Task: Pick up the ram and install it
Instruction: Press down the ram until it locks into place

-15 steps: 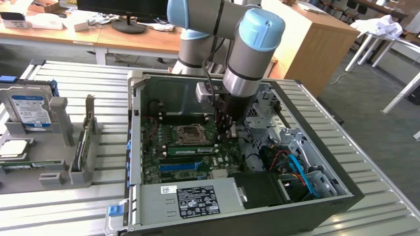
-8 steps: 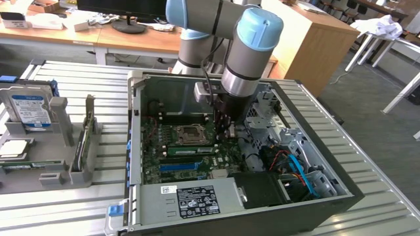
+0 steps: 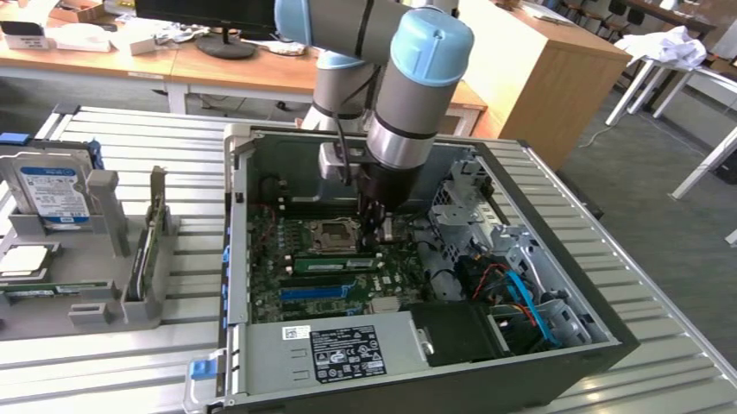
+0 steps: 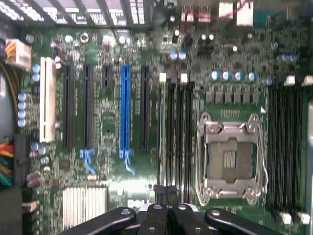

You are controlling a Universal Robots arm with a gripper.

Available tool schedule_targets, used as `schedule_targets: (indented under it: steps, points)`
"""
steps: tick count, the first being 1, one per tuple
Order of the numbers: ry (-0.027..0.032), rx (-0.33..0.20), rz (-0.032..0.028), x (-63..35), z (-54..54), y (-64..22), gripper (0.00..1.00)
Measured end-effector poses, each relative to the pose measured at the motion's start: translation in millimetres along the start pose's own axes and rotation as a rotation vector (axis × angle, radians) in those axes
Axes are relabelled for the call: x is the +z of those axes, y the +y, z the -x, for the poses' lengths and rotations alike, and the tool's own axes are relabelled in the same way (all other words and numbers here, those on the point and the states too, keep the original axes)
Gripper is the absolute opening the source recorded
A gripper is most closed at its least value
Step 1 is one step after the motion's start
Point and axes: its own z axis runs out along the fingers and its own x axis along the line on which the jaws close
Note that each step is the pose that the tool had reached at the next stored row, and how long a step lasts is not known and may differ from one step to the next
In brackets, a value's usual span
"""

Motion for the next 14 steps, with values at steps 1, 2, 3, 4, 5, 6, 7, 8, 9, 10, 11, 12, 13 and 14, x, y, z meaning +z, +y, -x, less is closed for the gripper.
schedule_targets:
  steps: [1, 2, 3, 4, 5, 6, 7, 8, 9, 10, 11, 12, 13, 14]
  points:
    - [-0.0001, 0.0, -0.0001, 0.0, 0.0, 2.7, 0.11]
    - [0.0, 0.0, -0.0003, 0.0, 0.0, 5.5, 0.11]
    - [0.0, 0.0, -0.0004, 0.0, 0.0, 8.5, 0.11]
    - [0.0, 0.0, -0.0007, 0.1, 0.0, 11.3, 0.11]
    - [0.0, 0.0, -0.0009, 0.1, 0.0, 14.3, 0.11]
    - [0.0, 0.0, -0.0011, 0.1, 0.0, 17.4, 0.11]
    - [-0.0001, 0.0, -0.0015, 0.2, 0.0, 20.5, 0.11]
    - [0.0, 0.0, -0.0016, 0.2, 0.0, 23.6, 0.11]
    - [-0.0001, 0.0, -0.002, 0.2, 0.0, 26.9, 0.11]
    - [-0.0001, 0.0, -0.0022, 0.3, 0.0, 29.9, 0.11]
    - [-0.0001, 0.0, -0.0024, 0.3, 0.0, 32.9, 0.11]
    - [0.0, 0.0, -0.0026, 0.3, 0.0, 35.8, 0.11]
    - [-0.0001, 0.0, -0.0028, 0.3, 0.0, 38.5, 0.11]
    - [0.0, 0.0, -0.0027, 0.3, -0.1, 40.9, 0.11]
